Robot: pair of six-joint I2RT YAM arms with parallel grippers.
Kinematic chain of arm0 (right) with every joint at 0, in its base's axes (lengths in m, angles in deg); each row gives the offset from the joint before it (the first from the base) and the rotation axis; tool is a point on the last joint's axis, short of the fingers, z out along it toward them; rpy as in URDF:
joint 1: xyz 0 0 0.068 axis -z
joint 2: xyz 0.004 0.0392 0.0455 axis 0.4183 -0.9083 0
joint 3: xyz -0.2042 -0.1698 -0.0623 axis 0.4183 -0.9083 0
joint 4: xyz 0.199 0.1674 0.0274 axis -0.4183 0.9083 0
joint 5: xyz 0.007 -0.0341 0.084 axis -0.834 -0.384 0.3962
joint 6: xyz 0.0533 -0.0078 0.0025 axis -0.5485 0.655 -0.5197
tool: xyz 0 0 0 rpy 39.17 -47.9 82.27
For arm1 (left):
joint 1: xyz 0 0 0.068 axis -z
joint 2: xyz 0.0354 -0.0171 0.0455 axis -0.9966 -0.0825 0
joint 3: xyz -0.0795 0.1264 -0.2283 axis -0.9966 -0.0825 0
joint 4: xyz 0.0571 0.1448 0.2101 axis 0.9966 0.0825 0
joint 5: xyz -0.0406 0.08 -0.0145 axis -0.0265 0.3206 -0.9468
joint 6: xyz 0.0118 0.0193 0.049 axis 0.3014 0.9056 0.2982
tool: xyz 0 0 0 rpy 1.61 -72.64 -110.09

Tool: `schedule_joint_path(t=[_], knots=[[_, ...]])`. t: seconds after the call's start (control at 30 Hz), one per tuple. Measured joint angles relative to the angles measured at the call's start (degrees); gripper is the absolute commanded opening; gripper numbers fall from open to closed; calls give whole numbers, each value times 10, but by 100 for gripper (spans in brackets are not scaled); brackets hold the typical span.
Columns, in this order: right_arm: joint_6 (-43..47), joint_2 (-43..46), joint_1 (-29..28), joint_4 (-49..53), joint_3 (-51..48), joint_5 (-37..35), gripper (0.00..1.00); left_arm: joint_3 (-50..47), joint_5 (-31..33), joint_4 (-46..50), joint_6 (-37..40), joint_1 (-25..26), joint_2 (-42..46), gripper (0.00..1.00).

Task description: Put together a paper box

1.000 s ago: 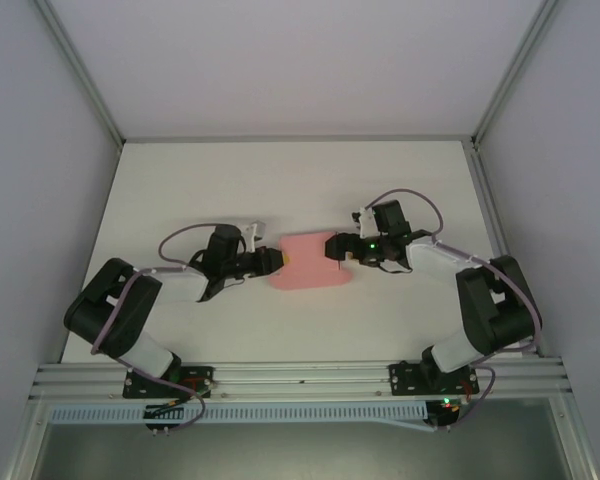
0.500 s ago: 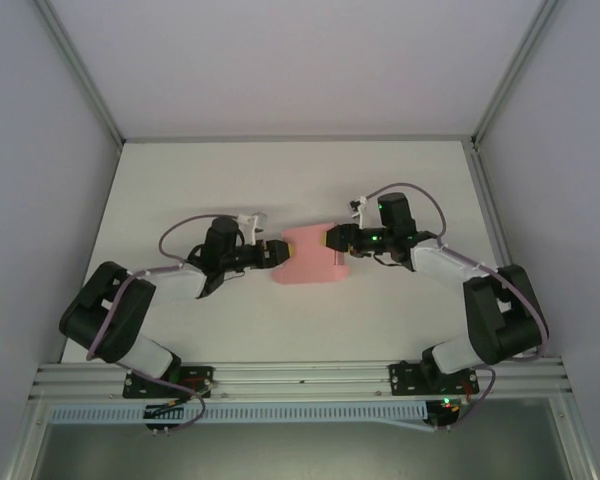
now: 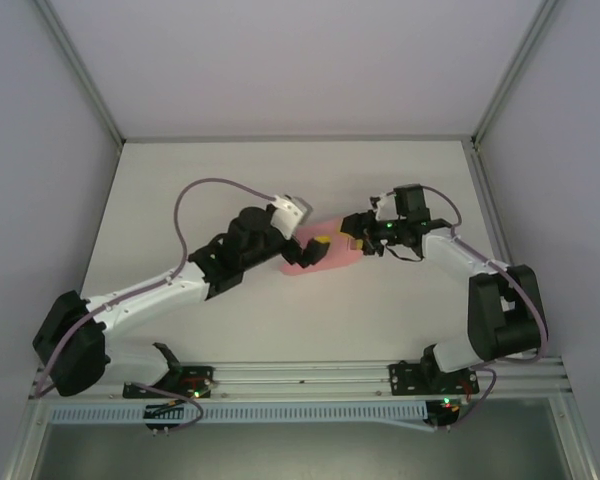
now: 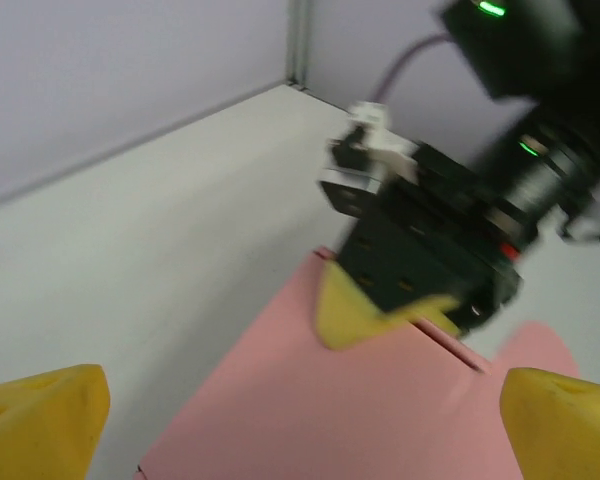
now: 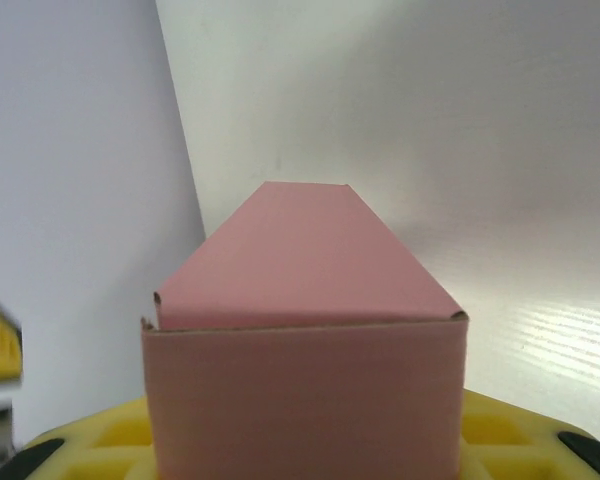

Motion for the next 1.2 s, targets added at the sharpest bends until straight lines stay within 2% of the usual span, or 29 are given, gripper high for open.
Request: schedule_joint_path(t=[0.17,0.37,0.5,0.6,0.67,0.83,0.97,1.2], knots=[[-54,-1,19,48,28,22,39,1,92,43,141,74,-11,100],[-146,-12,38,61,30,77,35,0,160,66,237,103,-22,100],[-166,-31,39,88,33,97,36,0,184,65,281,115,-31,100],[-171,-33,39,105,41,106,36,0,196,68,300,116,-42,100],[-172,-33,39,112,47,111,32,0,201,78,306,116,-52,100],[-170,-33,39,134,51,127,33,0,219,95,312,115,-69,98],[-149,-33,39,170,56,133,32,0,226,87,313,106,-66,91],[-133,-33,41,190,56,132,33,0,225,83,324,104,-72,73]])
